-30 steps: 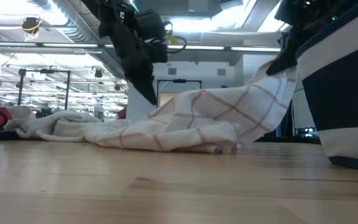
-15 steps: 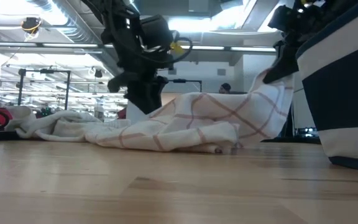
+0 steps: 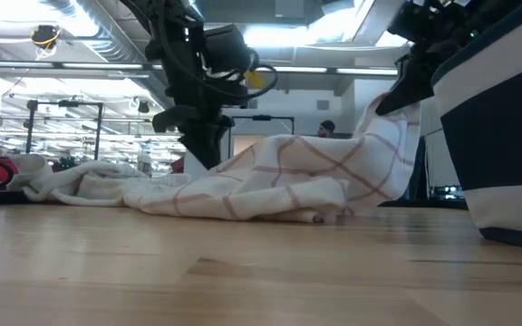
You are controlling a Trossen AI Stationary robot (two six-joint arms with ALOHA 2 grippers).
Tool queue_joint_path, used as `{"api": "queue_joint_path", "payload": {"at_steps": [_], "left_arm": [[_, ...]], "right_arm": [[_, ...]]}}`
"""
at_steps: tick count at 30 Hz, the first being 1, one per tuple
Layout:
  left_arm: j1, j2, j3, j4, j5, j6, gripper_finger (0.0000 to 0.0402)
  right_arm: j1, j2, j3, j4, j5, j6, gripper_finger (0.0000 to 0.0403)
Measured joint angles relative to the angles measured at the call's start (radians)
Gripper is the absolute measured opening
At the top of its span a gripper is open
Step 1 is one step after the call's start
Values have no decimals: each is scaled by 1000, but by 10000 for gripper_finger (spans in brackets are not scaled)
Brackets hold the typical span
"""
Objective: Fold towel
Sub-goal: Fold the white patterned towel
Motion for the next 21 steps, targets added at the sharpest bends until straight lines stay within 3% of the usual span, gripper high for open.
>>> {"api": "queue_joint_path", "payload": {"at_steps": [4,6,14,21], "left_arm": [[-54,-51,94,-182,-222,-131,4],[-100,-94,144,-267,-282,-235,5],[-401,-276,197,-447,-298,-736,5],[-699,-275,152,-426,-284,-1135,7]], "right_arm": [[0,0,0,21,2,29,1],[0,6,0,41,11,51,1],[2,95,0,216,-58,74,1],[2,221,1,408,-188,24,1]]}}
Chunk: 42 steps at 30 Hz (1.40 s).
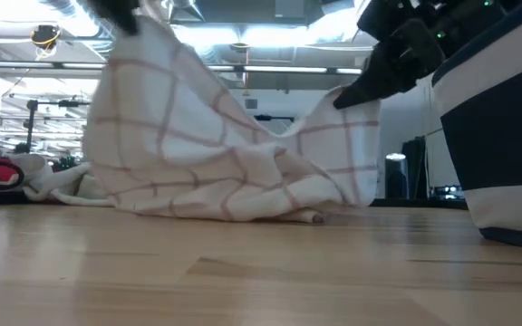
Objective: Fold towel
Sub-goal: Fold the white patterned towel
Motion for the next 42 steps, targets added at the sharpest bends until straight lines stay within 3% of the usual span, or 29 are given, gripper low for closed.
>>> {"api": "queue_joint_path", "payload": {"at_steps": [6,12,16,21,23,28,30,33,42], "left_arm": [[-126,57,-169,193,4,-182,11],[-128,152,-250,410,84,-46,37],[-90,173,-230,353,183,41,90],[-29,128,-128,99,382,50,144],[-27,94,-113,18,349,25,154],[-60,5,-165,-60,-25,-32,158],[-40,-11,-218,-34,-82,-61,159],[9,-15,-299,42,-67,-83,159],[199,-15,-495,368,208,57,159]], "right_arm": [[0,65,0,82,-64,-5,1],[0,67,0,88,-63,-4,1],[0,67,0,103,-63,10,1],[8,66,1,102,-63,87,1],[23,66,1,102,-63,107,1],[83,66,1,130,-62,140,1],[104,66,1,133,-37,154,1],[127,66,1,132,14,157,1],[130,66,1,126,69,156,1]]}}
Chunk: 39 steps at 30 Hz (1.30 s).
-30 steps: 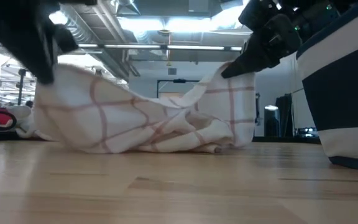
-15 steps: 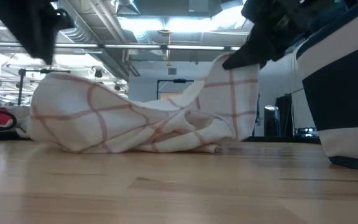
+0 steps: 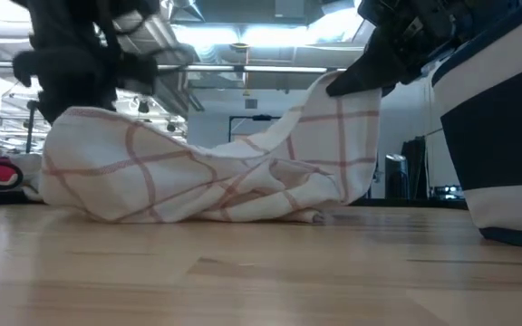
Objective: Fold towel
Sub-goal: Fold the white patterned towel
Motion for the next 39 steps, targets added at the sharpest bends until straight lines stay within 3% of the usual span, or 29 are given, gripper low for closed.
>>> {"api": "queue_joint_path", "payload": {"at_steps": [9,23,26,29,34,39], "left_arm": [[81,0,-100,127,213,89,158],[81,69,-108,148,180,285,55],[73,52,-109,137,186,261,11],[43,-7,-94,95,185,204,10],[-47,-171,-47,-8,73,95,4],[-139,-343,-39,-54,-84,-29,7]], "right_arm": [[0,0,0,-8,2,-13,1],[0,0,0,-6,9,-51,1],[0,0,0,-5,9,-52,1],[0,0,0,-8,9,-53,1],[0,0,0,-28,10,-67,1],[0,0,0,-29,83,-121,1]]}}
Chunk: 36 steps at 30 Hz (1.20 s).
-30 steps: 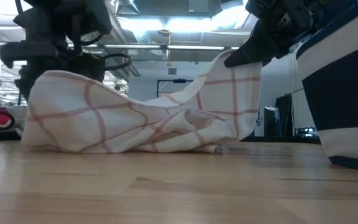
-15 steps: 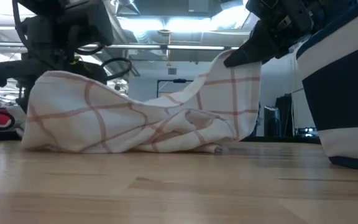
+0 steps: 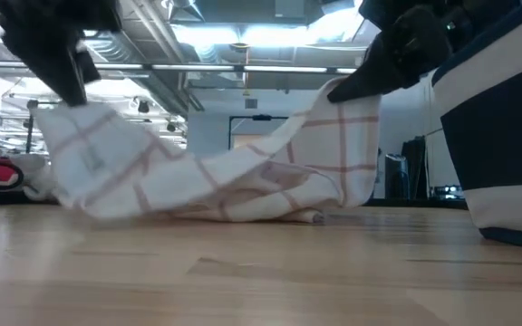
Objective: Fold towel
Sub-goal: Fold the white patterned towel
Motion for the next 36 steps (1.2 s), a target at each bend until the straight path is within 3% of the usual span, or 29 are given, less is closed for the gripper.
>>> {"api": "queue_joint_path", "payload": {"at_steps": [3,8,16,19,25,32,36], "left_arm": [[-59,-61,-10,-22,-64,-50,3],[-143,-73,-92,-21,-71,-157,8],[-246,-41,-271,23,50,-416,7],[-251,-41,-304,77,89,-436,16],[-231,-41,-306,119,104,-429,79],[-163,-50,-188,145,239,-398,140],[-137,-50,-112,155,125,-280,143]], "right_arm": [[0,0,0,0,34,-23,1],[0,0,0,-1,20,-33,1],[0,-1,0,-34,2,-6,1],[0,-1,0,-34,2,-6,1],[0,-1,0,-34,12,-10,1],[0,16,0,-21,13,-10,1],[0,54,1,5,11,-11,1]]}}
